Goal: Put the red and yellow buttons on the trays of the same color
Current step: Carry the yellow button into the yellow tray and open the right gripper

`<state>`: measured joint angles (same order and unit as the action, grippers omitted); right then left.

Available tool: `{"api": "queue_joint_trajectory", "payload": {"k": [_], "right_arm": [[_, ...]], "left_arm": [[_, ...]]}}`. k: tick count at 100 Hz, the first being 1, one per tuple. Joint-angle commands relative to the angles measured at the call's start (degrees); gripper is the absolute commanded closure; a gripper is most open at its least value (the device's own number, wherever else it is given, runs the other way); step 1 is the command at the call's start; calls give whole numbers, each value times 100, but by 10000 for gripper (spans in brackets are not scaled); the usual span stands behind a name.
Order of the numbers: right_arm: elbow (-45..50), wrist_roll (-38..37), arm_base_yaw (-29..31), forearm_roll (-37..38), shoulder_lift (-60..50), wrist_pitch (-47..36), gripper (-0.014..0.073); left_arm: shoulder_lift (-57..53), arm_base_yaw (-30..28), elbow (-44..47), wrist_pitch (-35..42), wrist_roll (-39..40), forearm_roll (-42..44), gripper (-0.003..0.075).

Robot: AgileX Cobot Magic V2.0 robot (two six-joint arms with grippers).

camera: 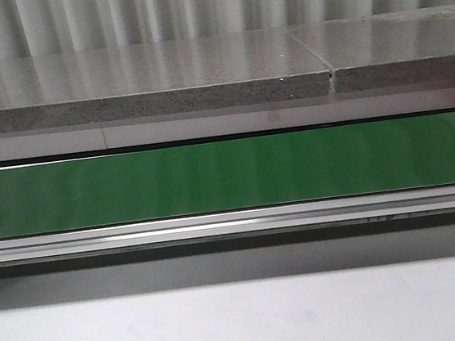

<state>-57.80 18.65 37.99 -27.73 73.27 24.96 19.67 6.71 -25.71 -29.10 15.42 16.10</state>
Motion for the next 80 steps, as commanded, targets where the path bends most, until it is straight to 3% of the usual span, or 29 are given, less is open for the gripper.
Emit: {"api": "queue_joint_trajectory", "payload": {"k": [1,80], "right_arm": [[-175,-123,200,-148,-7,-537,431],[-175,-117,628,-84,1918,-663,431]], "left_arm": [[38,48,-162,424,55,47,741],[38,48,-162,424,55,47,741]]}}
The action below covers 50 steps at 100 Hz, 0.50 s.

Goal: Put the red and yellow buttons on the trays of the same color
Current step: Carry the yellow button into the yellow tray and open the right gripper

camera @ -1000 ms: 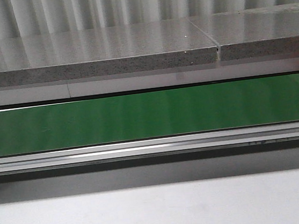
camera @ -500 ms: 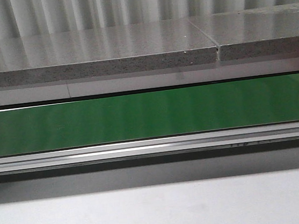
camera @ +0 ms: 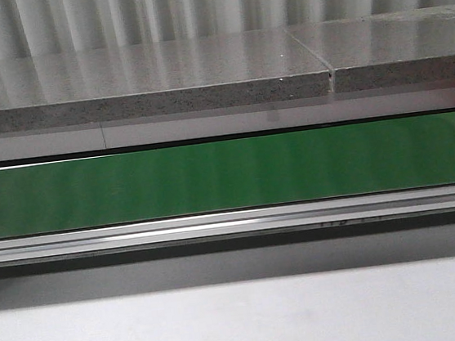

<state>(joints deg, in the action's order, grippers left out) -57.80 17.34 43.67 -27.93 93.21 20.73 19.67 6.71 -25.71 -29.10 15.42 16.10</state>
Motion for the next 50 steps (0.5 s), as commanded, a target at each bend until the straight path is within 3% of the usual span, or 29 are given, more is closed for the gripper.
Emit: {"api": "queue_joint_trajectory", "payload": {"k": [1,50], "right_arm": [[-175,13,59,-65,-63,-232,431],[80,13,70,60,295,-377,431]], "left_arm": [[38,48,-162,424,55,47,741],[38,48,-162,424,55,47,741]]}}
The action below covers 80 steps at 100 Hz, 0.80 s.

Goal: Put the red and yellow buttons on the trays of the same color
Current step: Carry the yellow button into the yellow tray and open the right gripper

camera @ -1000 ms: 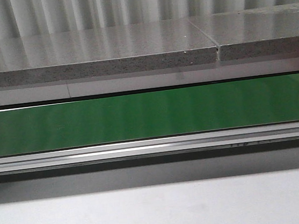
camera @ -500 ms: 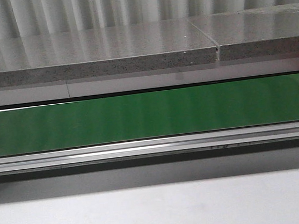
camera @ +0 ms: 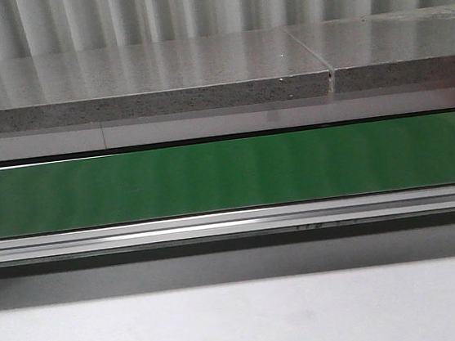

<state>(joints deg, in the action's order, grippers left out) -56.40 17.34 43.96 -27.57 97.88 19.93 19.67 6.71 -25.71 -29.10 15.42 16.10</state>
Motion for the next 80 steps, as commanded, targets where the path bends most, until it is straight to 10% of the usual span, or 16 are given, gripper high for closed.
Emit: {"api": "queue_joint_trajectory", "payload": {"k": [1,34,80], "right_arm": [[-53,13,42,25,-172,-302,431],[65,13,42,25,-145,-363,418],[58,13,42,25,-254,-401,83]], "left_arm": [[38,48,-162,424,55,47,741],[38,48,-162,424,55,47,741],[38,48,-162,424,55,47,741]]}}
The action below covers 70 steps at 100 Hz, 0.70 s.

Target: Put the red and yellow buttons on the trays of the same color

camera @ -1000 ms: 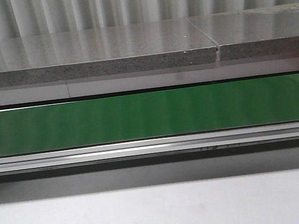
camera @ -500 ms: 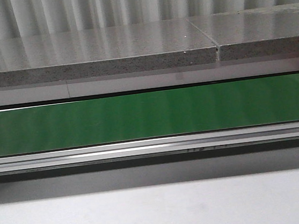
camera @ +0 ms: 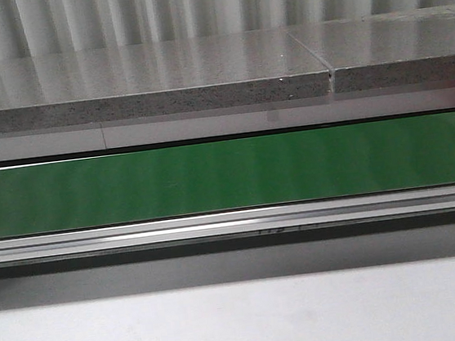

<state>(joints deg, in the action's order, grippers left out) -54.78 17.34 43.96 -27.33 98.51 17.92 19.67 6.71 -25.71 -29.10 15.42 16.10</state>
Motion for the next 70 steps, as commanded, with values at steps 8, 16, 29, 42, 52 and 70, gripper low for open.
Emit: {"api": "queue_joint_trajectory", "payload": {"k": [8,16,29,42,52,70], "right_arm": [[-108,13,42,1,-464,-258,83],[-130,13,42,1,-614,-314,83],[-227,13,23,-25,-866,-291,83],[-286,13,-31,-328,-1166,-250,83],[-286,13,-324,-362,-1447,-299,83],[-286,172,-1164,-356,-2001,-375,83]], "left_arm": [[38,48,-162,424,55,47,741],[38,48,-162,424,55,47,741],[38,48,-162,424,55,47,741],[38,48,-162,424,55,47,741],[38,48,-162,424,55,47,741],[38,48,-162,424,55,47,741]]}}
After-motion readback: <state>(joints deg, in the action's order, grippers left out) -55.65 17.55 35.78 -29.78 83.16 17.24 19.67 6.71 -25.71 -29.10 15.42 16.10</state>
